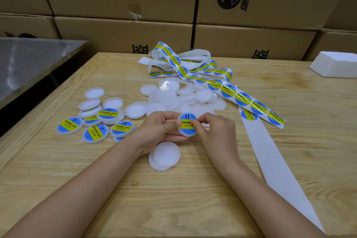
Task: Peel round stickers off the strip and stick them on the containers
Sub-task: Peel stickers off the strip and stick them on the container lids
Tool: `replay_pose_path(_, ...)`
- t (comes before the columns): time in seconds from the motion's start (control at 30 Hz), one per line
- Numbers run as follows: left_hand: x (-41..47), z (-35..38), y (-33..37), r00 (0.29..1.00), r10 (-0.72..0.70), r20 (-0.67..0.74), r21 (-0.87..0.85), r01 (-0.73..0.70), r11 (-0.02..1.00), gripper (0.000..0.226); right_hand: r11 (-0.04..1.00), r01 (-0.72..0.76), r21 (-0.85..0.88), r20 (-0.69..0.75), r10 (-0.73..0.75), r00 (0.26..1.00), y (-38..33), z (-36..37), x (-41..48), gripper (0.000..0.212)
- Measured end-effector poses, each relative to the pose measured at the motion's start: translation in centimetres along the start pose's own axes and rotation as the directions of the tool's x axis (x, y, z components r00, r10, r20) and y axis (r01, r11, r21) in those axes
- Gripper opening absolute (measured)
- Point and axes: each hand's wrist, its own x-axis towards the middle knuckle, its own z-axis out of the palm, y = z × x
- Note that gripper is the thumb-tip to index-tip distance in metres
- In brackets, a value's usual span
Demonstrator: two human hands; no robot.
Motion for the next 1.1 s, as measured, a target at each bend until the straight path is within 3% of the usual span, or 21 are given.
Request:
replay_pose_path(0.07,0.0,0.2,0.0,1.0,0.015,-0.018,-0.009,-0.015,1.0,0.021,0.989,0.077,-0.125,-0.063,-0.085,0.994,0.0,0.1,-0.2,0.019)
replay_pose_path(0.23,0.0,0.3,0.0,0.998,0.036,-0.041,-0.053,-0.038,0.998,0.018,0.956,0.179,-0.233,-0.155,-0.218,0.963,0.0,0.2,-0.4,0.013)
replay_pose_path(0.43,0.0,0.1,0.3,0.999,0.021,-0.028,-0.122,-0.025,0.992,0.019,0.971,0.187,-0.149,-0.142,-0.208,0.968,-0.5,0.4,-0.4,0.022)
replay_pose_path(0.57,-0.1,0.0,0.2,1.0,0.01,-0.008,-0.158,-0.011,0.987,0.022,0.997,0.008,0.077,-0.044,-0.005,0.999,-1.2,0.3,-0.4,0.065)
replay_pose_path(0.6,-0.1,0.0,0.2,1.0,0.012,0.0,-0.175,-0.011,0.985,0.022,0.992,-0.015,0.128,-0.018,0.018,1.0,-1.1,0.3,-0.4,0.062)
replay_pose_path(0.7,-0.2,0.0,0.3,0.999,0.025,0.04,-0.196,-0.017,0.98,0.026,0.972,-0.033,0.233,-0.063,0.049,0.997,-0.8,0.4,-0.6,0.028)
replay_pose_path(0.8,-0.2,0.1,0.3,0.997,0.033,0.076,-0.175,-0.02,0.984,0.034,0.929,-0.132,0.344,-0.035,0.153,0.988,-0.7,0.7,-0.7,0.015)
replay_pose_path(1.1,-0.2,0.3,0.0,0.99,0.069,0.121,-0.029,-0.066,0.997,0.034,0.877,-0.269,0.399,-0.03,0.305,0.952,0.0,1.3,-0.2,0.035)
